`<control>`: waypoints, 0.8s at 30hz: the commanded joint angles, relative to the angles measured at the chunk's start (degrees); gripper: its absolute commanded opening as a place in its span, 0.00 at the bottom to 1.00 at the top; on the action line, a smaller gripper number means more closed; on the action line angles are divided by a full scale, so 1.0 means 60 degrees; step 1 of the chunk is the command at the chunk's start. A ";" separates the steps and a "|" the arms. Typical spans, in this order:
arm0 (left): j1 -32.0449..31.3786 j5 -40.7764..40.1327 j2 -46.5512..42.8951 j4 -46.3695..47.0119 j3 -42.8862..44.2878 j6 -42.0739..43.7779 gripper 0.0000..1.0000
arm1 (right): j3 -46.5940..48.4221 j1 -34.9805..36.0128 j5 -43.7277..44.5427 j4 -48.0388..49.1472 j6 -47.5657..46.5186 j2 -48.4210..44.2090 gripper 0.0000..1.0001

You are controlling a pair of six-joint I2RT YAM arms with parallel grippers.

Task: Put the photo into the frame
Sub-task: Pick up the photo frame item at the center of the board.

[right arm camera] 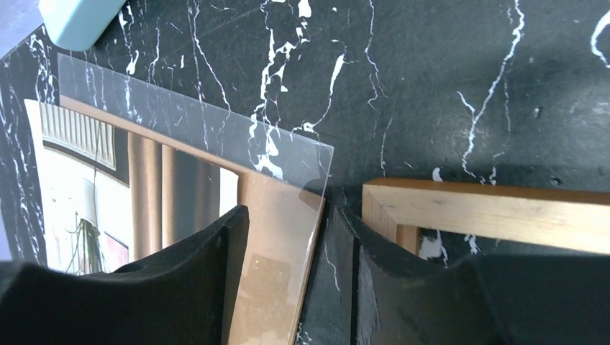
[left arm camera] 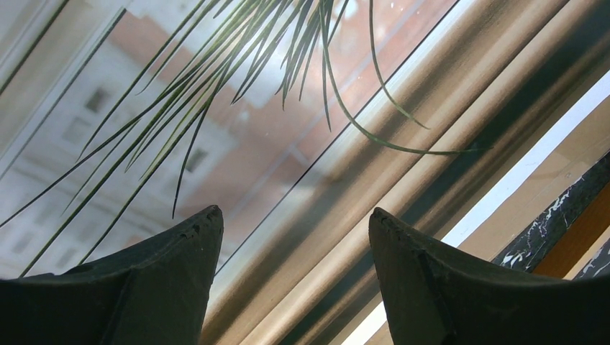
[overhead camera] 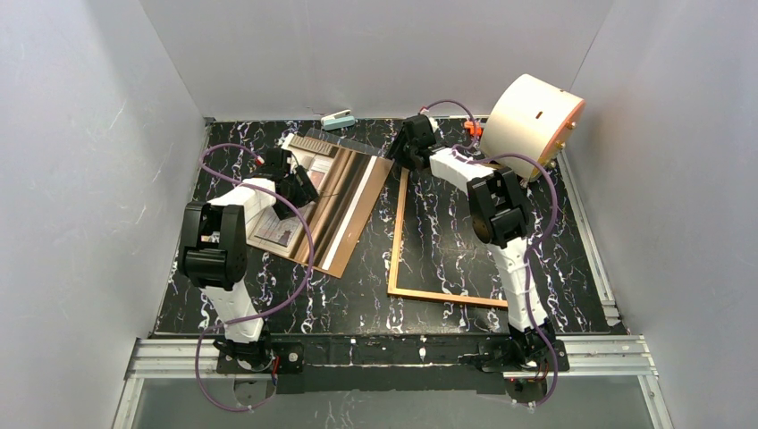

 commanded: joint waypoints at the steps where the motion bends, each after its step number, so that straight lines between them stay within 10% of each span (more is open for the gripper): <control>1: 0.0047 -0.0405 0.0259 -0.0804 -0.0082 0.0206 0.73 | 0.0472 -0.0042 0.0485 -0.0175 -0.0075 0.0395 0.56; 24: 0.0047 -0.0526 0.1115 -0.1319 0.0639 0.0691 0.73 | -0.0051 -0.0088 0.0287 0.1444 0.1207 0.0691 0.61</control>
